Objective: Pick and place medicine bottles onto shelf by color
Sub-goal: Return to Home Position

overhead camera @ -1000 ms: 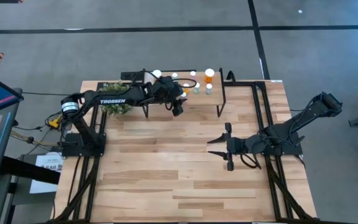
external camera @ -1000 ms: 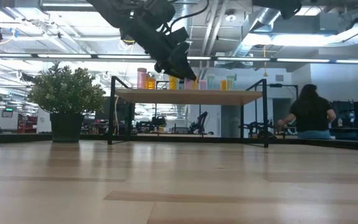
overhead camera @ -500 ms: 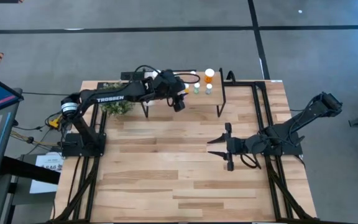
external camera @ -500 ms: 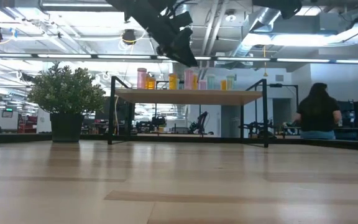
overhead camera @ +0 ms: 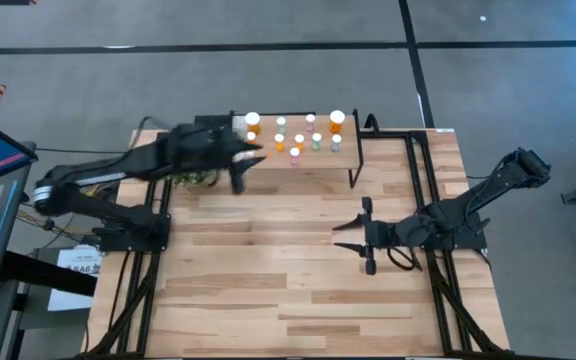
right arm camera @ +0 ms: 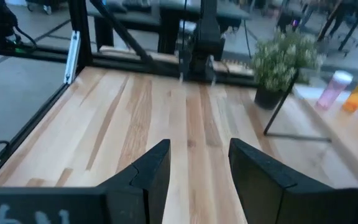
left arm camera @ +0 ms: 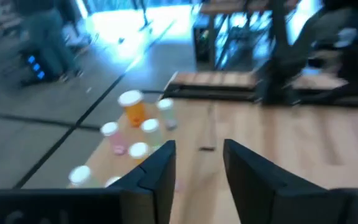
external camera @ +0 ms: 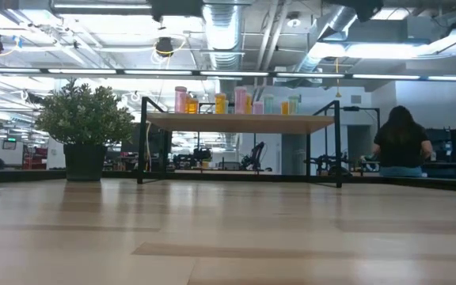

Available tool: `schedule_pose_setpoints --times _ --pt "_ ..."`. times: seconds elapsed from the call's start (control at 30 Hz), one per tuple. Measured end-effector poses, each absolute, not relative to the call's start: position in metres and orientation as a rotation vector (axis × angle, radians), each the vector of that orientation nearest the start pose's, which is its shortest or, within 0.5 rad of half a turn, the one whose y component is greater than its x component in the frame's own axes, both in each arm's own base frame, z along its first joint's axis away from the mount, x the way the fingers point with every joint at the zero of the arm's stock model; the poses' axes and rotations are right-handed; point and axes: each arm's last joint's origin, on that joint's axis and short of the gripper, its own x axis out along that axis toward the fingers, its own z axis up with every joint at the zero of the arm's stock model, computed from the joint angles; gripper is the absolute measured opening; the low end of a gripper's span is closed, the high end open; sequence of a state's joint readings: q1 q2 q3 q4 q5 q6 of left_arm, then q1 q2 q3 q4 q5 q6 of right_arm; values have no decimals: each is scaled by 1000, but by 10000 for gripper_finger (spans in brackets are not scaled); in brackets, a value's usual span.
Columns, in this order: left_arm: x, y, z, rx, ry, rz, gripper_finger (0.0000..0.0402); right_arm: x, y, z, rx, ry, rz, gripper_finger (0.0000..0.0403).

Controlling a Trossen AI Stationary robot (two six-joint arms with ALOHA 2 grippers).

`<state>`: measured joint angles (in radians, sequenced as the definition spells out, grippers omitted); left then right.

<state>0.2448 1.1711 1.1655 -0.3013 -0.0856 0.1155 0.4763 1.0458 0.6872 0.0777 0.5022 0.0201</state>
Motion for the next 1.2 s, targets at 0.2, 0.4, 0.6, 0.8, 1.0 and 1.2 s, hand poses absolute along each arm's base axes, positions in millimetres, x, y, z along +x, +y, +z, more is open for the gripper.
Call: schedule_pose_setpoints --times 0.2,0.4,0.6,0.8,1.0,1.2 --pt "177 25 364 47 157 211 76 197 85 300 -185 110 -17 183" --pt "124 9 343 8 48 211 41 166 60 324 -168 26 -10 166" --pt "98 5 310 4 14 189 24 150 44 306 -167 32 6 142" --pt "85 4 281 -4 -2 169 20 131 27 268 -117 36 -61 117" --pt "74 3 259 -27 -48 125 20 110 10 236 -76 -8 -184 105" --pt "72 3 235 -72 -82 122 19 95 3 210 -32 -80 -190 99"
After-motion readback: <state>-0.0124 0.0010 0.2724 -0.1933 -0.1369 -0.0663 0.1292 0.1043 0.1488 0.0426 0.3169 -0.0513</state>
